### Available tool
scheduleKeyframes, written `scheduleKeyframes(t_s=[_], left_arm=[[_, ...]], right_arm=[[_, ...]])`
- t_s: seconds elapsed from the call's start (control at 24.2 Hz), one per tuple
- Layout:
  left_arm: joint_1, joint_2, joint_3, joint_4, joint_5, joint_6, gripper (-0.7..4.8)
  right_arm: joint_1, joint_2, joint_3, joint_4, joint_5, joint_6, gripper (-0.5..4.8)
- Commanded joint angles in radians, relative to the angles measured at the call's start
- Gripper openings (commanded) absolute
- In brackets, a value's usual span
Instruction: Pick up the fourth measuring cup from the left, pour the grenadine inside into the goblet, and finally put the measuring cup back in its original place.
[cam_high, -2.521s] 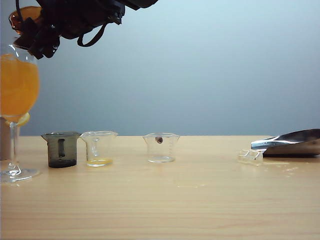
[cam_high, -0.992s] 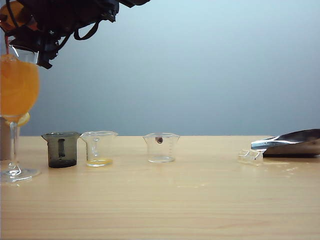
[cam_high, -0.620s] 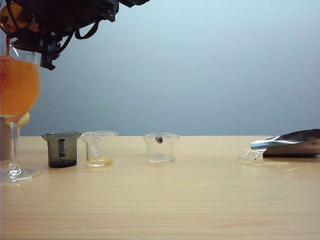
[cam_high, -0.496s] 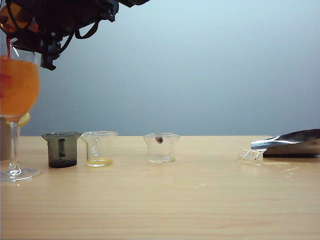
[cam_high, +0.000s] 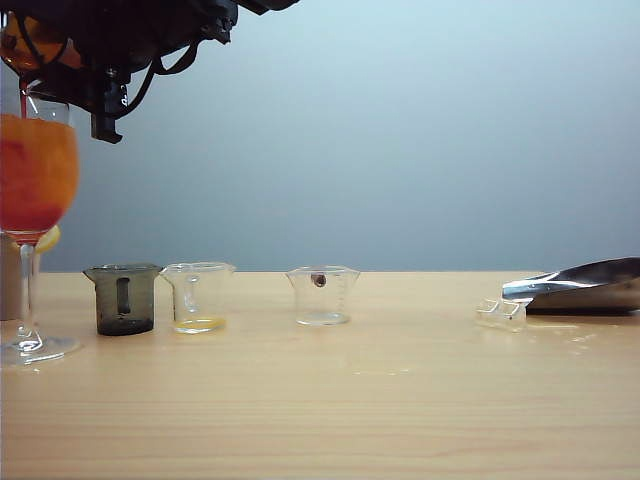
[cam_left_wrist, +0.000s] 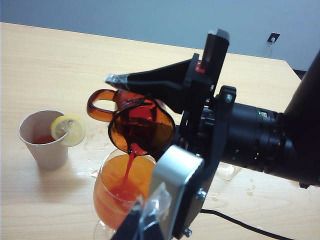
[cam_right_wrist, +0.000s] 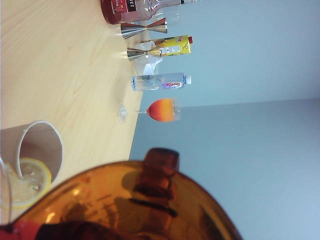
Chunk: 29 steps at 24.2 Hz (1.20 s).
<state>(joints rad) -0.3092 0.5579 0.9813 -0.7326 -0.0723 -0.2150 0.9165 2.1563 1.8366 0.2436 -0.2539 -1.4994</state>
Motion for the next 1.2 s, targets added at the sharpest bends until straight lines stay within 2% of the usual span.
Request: scheduleKeyframes(t_s=[0.04, 0.54, 0.66, 1.2], left_arm=[[0.000, 0.000, 0.002, 0.014, -0.003, -0.002, -0.05], [0.000, 0.000, 0.002, 0.012, -0.003, -0.002, -0.05], [0.000, 0.000, 0.002, 0.004, -0.003, -0.002, -0.05], [0.000, 0.000, 0.002, -0.003, -0.003, -0.002, -0.05]], right_arm=[[0.000, -0.011, 0.007, 0.026, 0.002, -0.050, -0.06], [0.000, -0.011, 0.007, 0.069, 0.014, -0.135, -0.06], [0.000, -0.011, 0.007, 0.076, 0.016, -0.209, -0.06], [0.000, -0.011, 0.007, 0.082, 0.016, -0.334, -0.06]])
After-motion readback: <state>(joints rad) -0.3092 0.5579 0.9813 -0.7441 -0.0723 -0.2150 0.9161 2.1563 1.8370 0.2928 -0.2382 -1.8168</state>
